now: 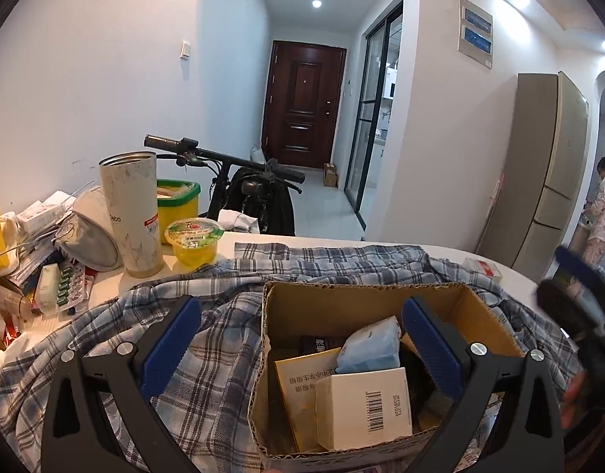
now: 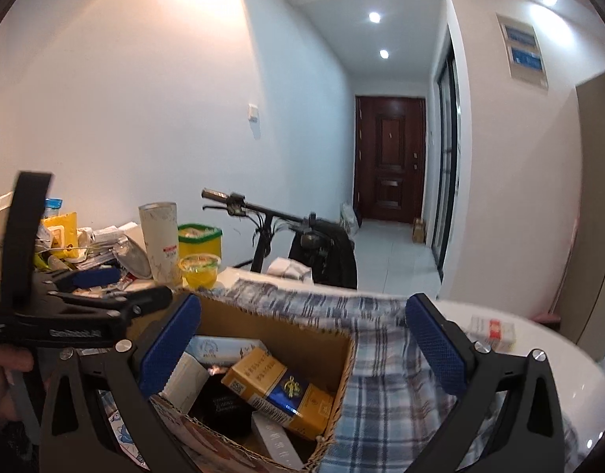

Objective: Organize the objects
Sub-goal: 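Open the right gripper on the carton and withdraw both grippers from the box, then move both grippers back toward the loose items beside the cardboard box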

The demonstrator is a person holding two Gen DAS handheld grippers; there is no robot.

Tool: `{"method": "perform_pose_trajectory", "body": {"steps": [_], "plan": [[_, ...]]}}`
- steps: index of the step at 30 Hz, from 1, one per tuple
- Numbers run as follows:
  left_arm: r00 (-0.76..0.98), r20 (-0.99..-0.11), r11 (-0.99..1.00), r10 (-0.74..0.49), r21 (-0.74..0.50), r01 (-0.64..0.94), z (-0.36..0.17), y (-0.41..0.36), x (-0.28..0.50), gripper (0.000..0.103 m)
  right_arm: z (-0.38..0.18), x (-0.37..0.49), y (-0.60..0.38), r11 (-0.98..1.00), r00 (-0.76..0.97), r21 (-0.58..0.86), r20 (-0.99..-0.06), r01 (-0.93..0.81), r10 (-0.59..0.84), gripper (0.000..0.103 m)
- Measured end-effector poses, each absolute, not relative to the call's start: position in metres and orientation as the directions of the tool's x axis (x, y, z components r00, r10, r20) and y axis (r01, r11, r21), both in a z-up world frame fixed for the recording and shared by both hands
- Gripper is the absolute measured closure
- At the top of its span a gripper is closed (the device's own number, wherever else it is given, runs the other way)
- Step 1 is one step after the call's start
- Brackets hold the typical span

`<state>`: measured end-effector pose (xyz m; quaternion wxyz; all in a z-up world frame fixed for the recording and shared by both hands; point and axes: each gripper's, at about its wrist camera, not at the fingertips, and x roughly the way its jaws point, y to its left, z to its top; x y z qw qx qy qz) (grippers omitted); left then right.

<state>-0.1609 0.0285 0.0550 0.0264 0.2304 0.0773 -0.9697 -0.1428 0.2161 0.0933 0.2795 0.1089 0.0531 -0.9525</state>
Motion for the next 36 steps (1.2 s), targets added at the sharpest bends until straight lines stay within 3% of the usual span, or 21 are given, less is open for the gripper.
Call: {"method": "perform_pose_trajectory", "body": {"steps": [8,11,18,20,22,28,36], "plan": [[-0.917,-0.399,-0.991,-0.022,-0.114,0.073,0.067,0.035,-0.15,0.0,0.161,-0.082,0.26,-0.772,-0.758,0.0,-0.189,0.635,-0.624,0.0],[-0.916,-0.396,-0.991,-0.06,-0.086,0.102,0.066,0.034,-0.151,0.0,0.164,-0.056,0.271,-0.758,-0.733,0.024,-0.236,0.652,-0.638,0.0],[-0.915,-0.403,-0.986,-0.016,-0.143,0.08,0.066,0.029,-0.15,0.0,0.09,-0.041,0.291,-0.732,-0.693,0.034,-0.291,0.681,-0.659,0.0],[-0.916,-0.401,-0.988,-0.02,-0.132,0.08,0.067,0.031,-0.148,0.0,0.055,-0.055,0.289,-0.752,-0.7,0.031,-0.34,0.659,-0.628,0.0],[-0.919,-0.394,-0.99,-0.028,-0.116,0.08,0.069,0.035,-0.145,0.0,0.037,-0.077,0.283,-0.767,-0.658,0.075,-0.465,0.637,-0.592,0.0],[-0.93,-0.367,-0.995,-0.036,-0.075,0.068,0.074,0.044,-0.138,0.0,0.038,-0.074,0.293,-0.772,-0.671,0.109,-0.427,0.627,-0.606,0.0],[-0.919,-0.391,-0.996,-0.044,-0.051,0.069,0.069,0.049,-0.144,0.0,0.039,-0.073,0.283,-0.77,-0.668,0.058,-0.458,0.636,-0.586,0.0]]}}
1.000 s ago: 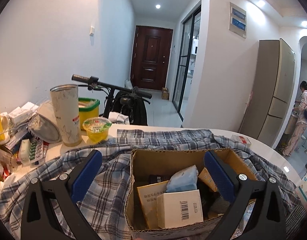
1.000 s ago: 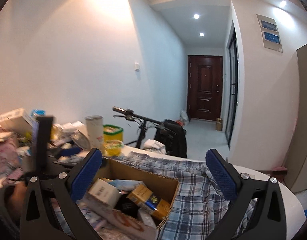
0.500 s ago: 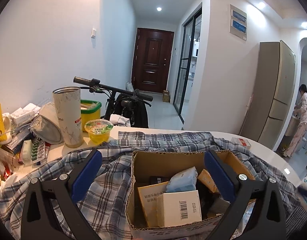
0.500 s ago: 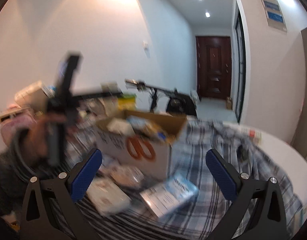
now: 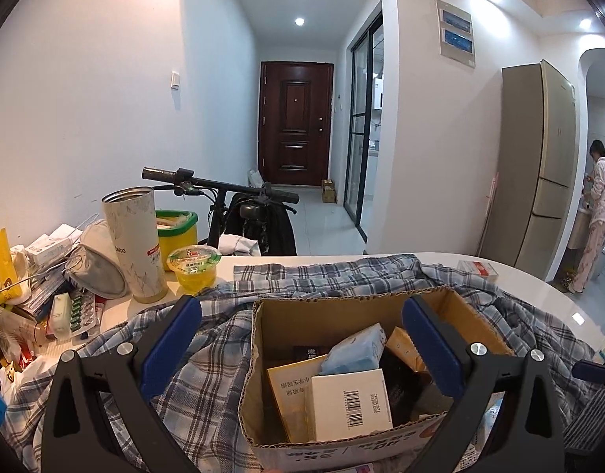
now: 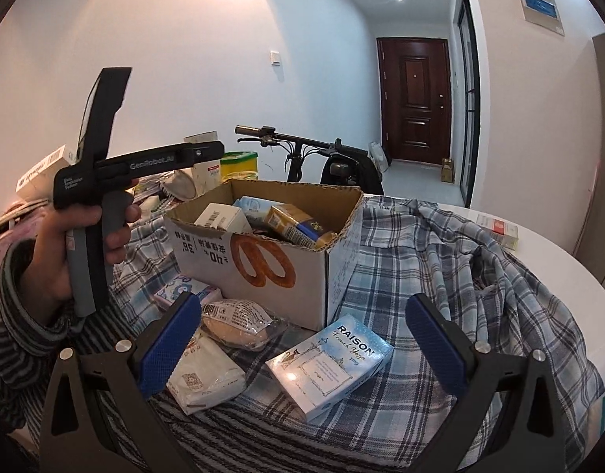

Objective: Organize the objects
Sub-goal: 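Move both grippers back toward the loose items beside the cardboard box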

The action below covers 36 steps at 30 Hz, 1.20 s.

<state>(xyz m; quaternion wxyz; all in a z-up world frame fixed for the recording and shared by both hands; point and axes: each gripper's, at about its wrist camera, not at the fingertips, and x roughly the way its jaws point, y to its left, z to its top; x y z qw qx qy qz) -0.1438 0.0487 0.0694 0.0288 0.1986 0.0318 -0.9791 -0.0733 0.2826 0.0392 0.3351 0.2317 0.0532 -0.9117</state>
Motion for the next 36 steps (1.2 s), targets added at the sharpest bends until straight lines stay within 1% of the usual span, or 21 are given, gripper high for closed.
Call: {"method": "perform_pose_trajectory", "body": {"steps": [8,10,18,25,30,33,36], "plan": [[-0.926,-0.373,-0.996,-0.052,-0.053,0.077,0.075,0.048,-0.138,0.0,0.036,-0.076,0.282,-0.769,-0.66,0.058,-0.475,0.637,-0.582,0.0],[-0.922,-0.378,-0.993,-0.085,-0.041,0.108,0.078,0.047,-0.135,0.0,0.036,-0.076,0.282,-0.769,-0.659,0.06,-0.476,0.636,-0.582,0.0],[-0.952,-0.291,-0.993,-0.093,-0.049,0.112,0.095,0.046,-0.114,0.0,0.033,-0.079,0.279,-0.769,-0.649,0.059,-0.498,0.636,-0.575,0.0],[-0.956,-0.285,-0.994,-0.072,-0.052,0.091,0.101,0.048,-0.109,0.0,0.033,-0.079,0.279,-0.77,-0.647,0.062,-0.501,0.636,-0.575,0.0],[-0.972,-0.231,-0.996,-0.048,-0.068,0.065,0.119,0.052,-0.091,0.0,0.033,-0.08,0.28,-0.77,-0.645,0.068,-0.503,0.634,-0.576,0.0],[-0.974,-0.227,-0.995,0.008,-0.095,0.014,0.129,0.057,-0.079,0.0,0.033,-0.08,0.28,-0.77,-0.645,0.068,-0.503,0.634,-0.575,0.0],[-0.967,-0.248,-0.995,0.052,-0.099,-0.028,0.135,0.062,-0.066,0.0,0.033,-0.08,0.28,-0.77,-0.644,0.067,-0.504,0.634,-0.575,0.0]]}}
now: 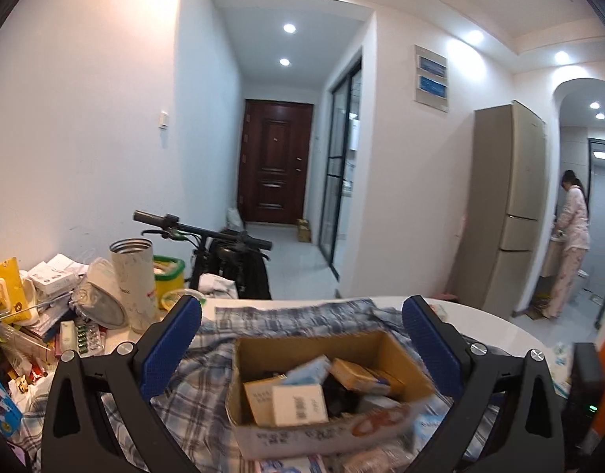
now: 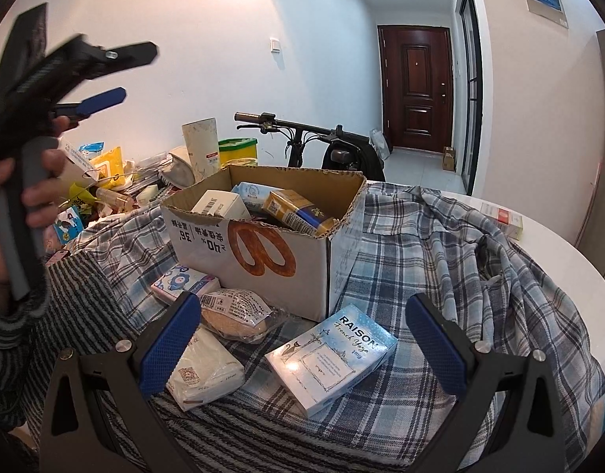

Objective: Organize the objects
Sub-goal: 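Move both grippers back toward the loose items beside the cardboard box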

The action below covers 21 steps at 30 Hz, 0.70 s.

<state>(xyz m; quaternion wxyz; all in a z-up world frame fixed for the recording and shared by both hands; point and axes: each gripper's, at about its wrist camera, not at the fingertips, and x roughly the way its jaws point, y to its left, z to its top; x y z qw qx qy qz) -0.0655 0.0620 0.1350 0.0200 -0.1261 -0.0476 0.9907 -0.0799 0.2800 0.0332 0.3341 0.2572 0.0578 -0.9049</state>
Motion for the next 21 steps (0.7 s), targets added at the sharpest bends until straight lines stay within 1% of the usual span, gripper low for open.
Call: {"method": "perform_pose_trajectory", "body": {"steps": [6,11,14,18,20,21], "plan": [[-0.947,-0.319,-0.999,-0.023,-0.033,0.035,0.125,0.069,-0.042,0.0,0.032,-0.081,0.279,-0.77,-0.641,0.066,-0.511,0.635,-0.573,0.0],[-0.914,-0.405,-0.999,0.031,-0.051,-0.012,0.097,0.062,-0.036,0.0,0.032,-0.081,0.279,-0.77,-0.641,0.066,-0.512,0.635,-0.572,0.0],[-0.904,-0.427,-0.999,0.005,-0.04,0.013,0.081,0.053,-0.038,0.0,0.032,-0.082,0.279,-0.77,-0.639,0.065,-0.516,0.635,-0.571,0.0],[-0.886,-0.464,-0.996,0.028,-0.084,0.013,0.06,0.04,-0.044,0.0,0.031,-0.083,0.278,-0.77,-0.637,0.068,-0.52,0.634,-0.57,0.0],[-0.889,-0.458,-0.998,0.009,-0.057,0.019,0.05,0.04,-0.044,0.0,0.031,-0.083,0.277,-0.771,-0.636,0.069,-0.521,0.633,-0.569,0.0],[-0.882,-0.471,-0.998,0.011,-0.057,0.018,0.044,0.039,-0.044,0.0,0.03,-0.084,0.277,-0.771,-0.635,0.07,-0.522,0.633,-0.569,0.0]]}}
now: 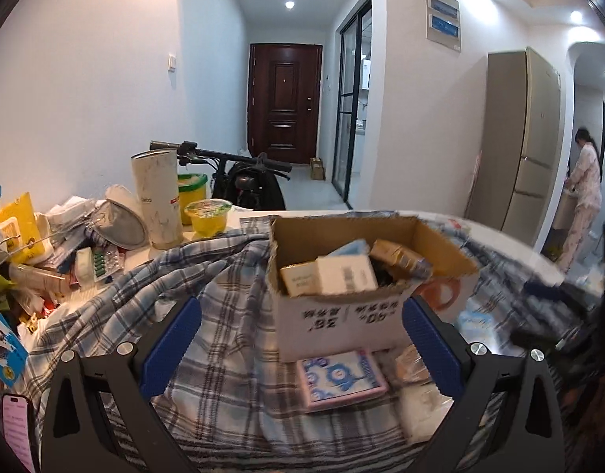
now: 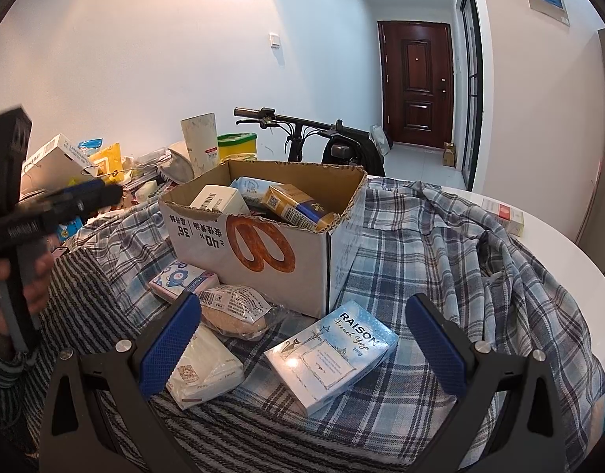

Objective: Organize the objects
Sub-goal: 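Move both grippers back toward the loose items beside the cardboard box, then reach down and grasp the pink Manhuai card with the left gripper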

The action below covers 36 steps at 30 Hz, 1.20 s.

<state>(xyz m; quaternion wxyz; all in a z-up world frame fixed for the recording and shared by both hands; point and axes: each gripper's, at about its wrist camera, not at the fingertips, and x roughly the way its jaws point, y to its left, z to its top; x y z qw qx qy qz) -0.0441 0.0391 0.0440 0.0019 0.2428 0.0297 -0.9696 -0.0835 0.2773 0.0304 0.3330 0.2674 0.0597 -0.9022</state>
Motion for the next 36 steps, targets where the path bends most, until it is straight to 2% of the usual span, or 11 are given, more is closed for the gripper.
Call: {"method": "perform_pose_trajectory", "body": {"steps": [2,5,9,12,16,20,23,33,35,36], "plan": [[-0.867,-0.493,-0.992,0.072,-0.129,-0.009,0.038,0.03,-0.046,0.0,0.03,-0.084,0.277,-0.772,-0.633,0.073,-0.527,0.632,-0.568,0.0],[-0.87,-0.48,-0.977,0.11,-0.212,-0.007,0.037,0.016,-0.046,0.0,0.029,-0.086,0.277,-0.772,-0.632,0.075,-0.528,0.631,-0.567,0.0],[-0.854,-0.501,-0.967,0.143,-0.253,-0.014,0.032,0.011,-0.05,0.0,0.029,-0.086,0.277,-0.773,-0.631,0.075,-0.531,0.63,-0.566,0.0],[-0.821,-0.553,-0.976,0.142,-0.215,-0.024,0.025,0.021,-0.059,0.0,0.029,-0.086,0.276,-0.772,-0.632,0.069,-0.53,0.632,-0.565,0.0],[-0.753,-0.656,-0.997,0.059,-0.077,-0.01,0.01,0.047,-0.079,0.0,0.028,-0.084,0.275,-0.772,-0.634,0.061,-0.531,0.633,-0.562,0.0],[-0.663,-0.749,-1.0,0.016,-0.01,-0.013,-0.008,0.061,-0.099,0.0,0.029,-0.083,0.275,-0.773,-0.633,0.062,-0.534,0.632,-0.56,0.0],[-0.603,-0.797,-0.999,0.032,-0.036,-0.006,-0.016,0.063,-0.111,0.0,0.029,-0.083,0.275,-0.773,-0.633,0.064,-0.534,0.631,-0.561,0.0],[-0.545,-0.839,-0.999,0.019,0.01,-0.051,-0.03,0.083,-0.123,0.0,0.029,-0.083,0.274,-0.773,-0.633,0.059,-0.536,0.632,-0.558,0.0],[-0.536,-0.844,-0.999,0.022,0.004,-0.048,-0.034,0.082,-0.124,0.011,0.029,-0.083,0.274,-0.773,-0.633,0.06,-0.537,0.631,-0.558,0.0],[-0.532,-0.846,-0.999,0.023,0.001,-0.045,-0.035,0.081,-0.125,0.013,0.029,-0.083,0.274,-0.773,-0.633,0.06,-0.537,0.631,-0.558,0.0]]}}
